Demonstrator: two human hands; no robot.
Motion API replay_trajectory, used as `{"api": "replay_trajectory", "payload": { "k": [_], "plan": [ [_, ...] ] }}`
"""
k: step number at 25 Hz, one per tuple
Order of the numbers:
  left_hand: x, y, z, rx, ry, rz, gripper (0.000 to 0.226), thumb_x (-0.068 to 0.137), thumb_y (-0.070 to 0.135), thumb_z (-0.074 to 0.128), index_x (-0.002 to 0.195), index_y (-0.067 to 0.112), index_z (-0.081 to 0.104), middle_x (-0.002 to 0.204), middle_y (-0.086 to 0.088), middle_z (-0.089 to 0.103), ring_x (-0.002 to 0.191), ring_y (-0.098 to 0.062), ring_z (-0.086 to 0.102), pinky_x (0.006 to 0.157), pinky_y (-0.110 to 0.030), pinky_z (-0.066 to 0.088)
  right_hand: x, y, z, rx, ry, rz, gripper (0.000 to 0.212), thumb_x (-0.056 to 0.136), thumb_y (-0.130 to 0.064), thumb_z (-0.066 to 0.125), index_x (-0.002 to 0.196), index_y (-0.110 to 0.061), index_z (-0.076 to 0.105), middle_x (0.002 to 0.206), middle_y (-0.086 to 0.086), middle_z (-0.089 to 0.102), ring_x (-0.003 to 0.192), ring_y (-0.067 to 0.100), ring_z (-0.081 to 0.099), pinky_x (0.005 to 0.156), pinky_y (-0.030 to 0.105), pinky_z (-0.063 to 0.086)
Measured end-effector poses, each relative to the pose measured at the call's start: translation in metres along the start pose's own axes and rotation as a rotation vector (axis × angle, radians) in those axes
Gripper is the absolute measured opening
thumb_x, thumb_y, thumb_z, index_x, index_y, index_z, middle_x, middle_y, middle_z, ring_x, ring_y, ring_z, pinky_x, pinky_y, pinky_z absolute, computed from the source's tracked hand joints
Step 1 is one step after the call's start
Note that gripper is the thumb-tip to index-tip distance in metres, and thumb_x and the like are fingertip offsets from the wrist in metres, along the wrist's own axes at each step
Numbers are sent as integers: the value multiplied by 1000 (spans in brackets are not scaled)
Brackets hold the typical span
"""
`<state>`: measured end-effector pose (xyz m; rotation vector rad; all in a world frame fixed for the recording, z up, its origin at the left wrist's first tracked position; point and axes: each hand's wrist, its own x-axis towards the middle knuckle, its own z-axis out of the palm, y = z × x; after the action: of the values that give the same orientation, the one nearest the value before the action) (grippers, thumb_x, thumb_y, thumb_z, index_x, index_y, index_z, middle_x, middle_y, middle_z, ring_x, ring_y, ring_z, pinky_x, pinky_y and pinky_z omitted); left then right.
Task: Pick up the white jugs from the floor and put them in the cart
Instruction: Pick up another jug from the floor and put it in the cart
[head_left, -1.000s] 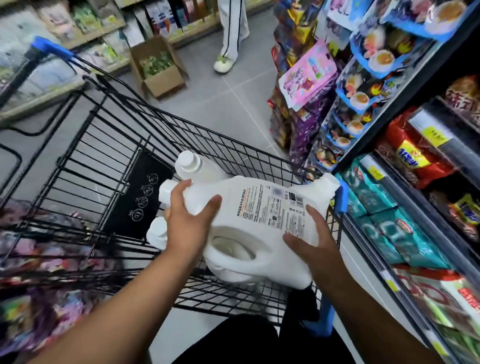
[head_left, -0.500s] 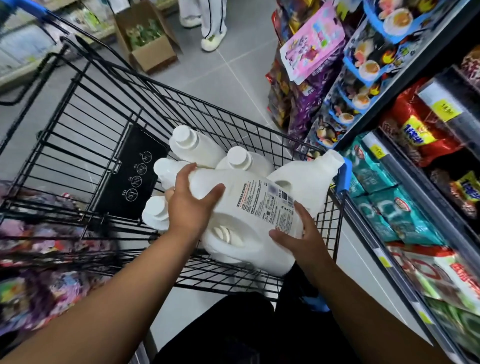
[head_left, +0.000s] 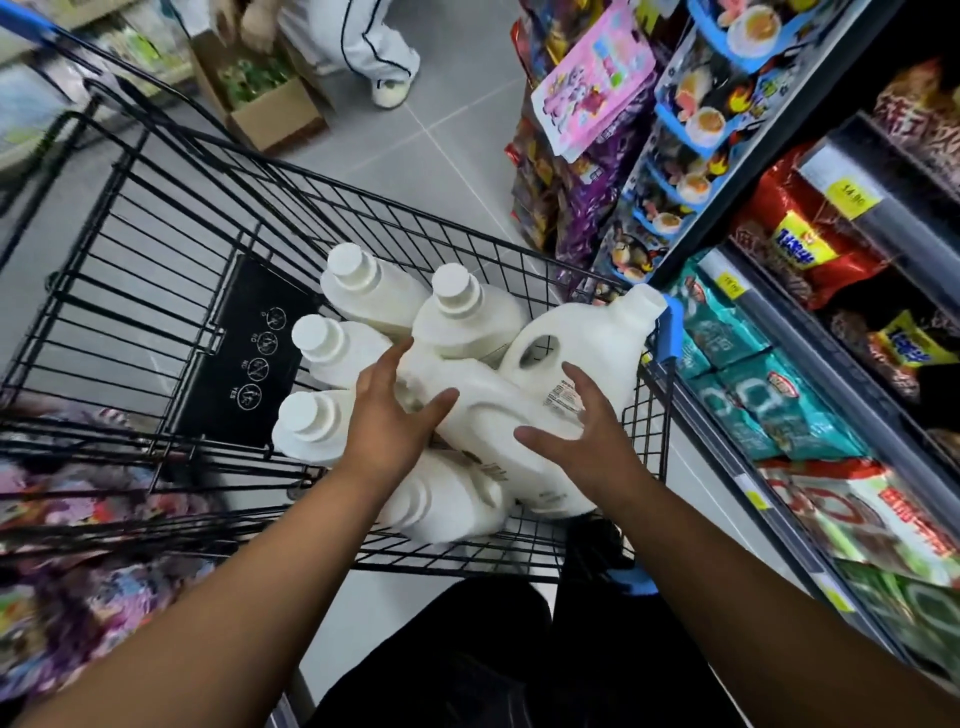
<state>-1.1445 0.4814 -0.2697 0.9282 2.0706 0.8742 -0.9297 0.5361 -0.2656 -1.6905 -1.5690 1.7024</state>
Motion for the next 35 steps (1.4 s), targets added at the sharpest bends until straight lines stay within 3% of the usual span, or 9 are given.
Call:
{"api": "replay_trajectory", "payload": {
  "k": [10,13,15,19,24,28,31,33,35],
  "plan": [
    [-45,52,17,-44,-193,217,77,78,32,79,142,40,36,134,4,50,116,-9,51,99,-27,41,-75,-5,-53,-17,196,-102,85,74,-28,82,144,-37,34,138,-11,36,111,-5,43,81,-2,30],
    [-71,87,43,-103,-322,270,82,80,30,78,146,38,31,129,5,53,115,-11,54,90,-22,42,-116,1,-90,12,306,-145,81,75,-32,81,143,-35,36,135,-12,44,128,3,40,96,14,29],
    [-94,108,65,-130,-376,311,78,81,30,76,145,36,32,131,4,53,116,-14,54,87,-21,43,-149,6,-117,36,368,-154,78,77,-32,79,143,-33,37,135,-12,45,127,0,39,96,13,29],
    [-162,148,117,-146,-532,440,74,74,50,74,138,46,36,132,8,53,116,-12,55,101,-36,46,-227,41,-170,16,552,-173,68,78,-32,78,138,-30,47,130,-8,53,117,10,52,97,21,42],
    [-298,192,188,-42,-826,632,76,65,65,68,130,57,29,124,15,57,111,0,59,102,-35,46,-374,120,-239,102,852,-168,42,82,-22,76,120,-25,61,112,-10,60,97,-9,54,80,-2,34],
    [-409,231,250,0,-1048,765,71,79,37,76,131,52,30,132,6,55,107,11,56,98,-18,45,-489,190,-273,217,1043,-106,39,84,-30,73,120,-34,60,123,-13,60,116,8,56,97,24,44],
    [-501,253,303,56,-1240,866,73,70,48,77,124,63,30,129,19,55,113,4,57,99,-30,48,-573,242,-286,347,1235,-68,37,82,-35,74,112,-48,57,126,-6,63,115,11,58,101,37,47],
    [-554,263,333,92,-1342,913,71,65,52,72,120,67,30,126,25,54,114,3,56,100,-37,48,-620,269,-288,405,1339,-48,41,80,-37,75,116,-49,58,127,-8,62,116,6,56,98,32,48],
    [-611,267,366,112,-1450,975,72,65,54,75,120,65,30,124,26,54,114,4,56,102,-34,47,-670,294,-287,443,1454,11,46,81,-35,74,120,-48,55,130,-13,58,118,2,53,92,16,44]
  ]
}}
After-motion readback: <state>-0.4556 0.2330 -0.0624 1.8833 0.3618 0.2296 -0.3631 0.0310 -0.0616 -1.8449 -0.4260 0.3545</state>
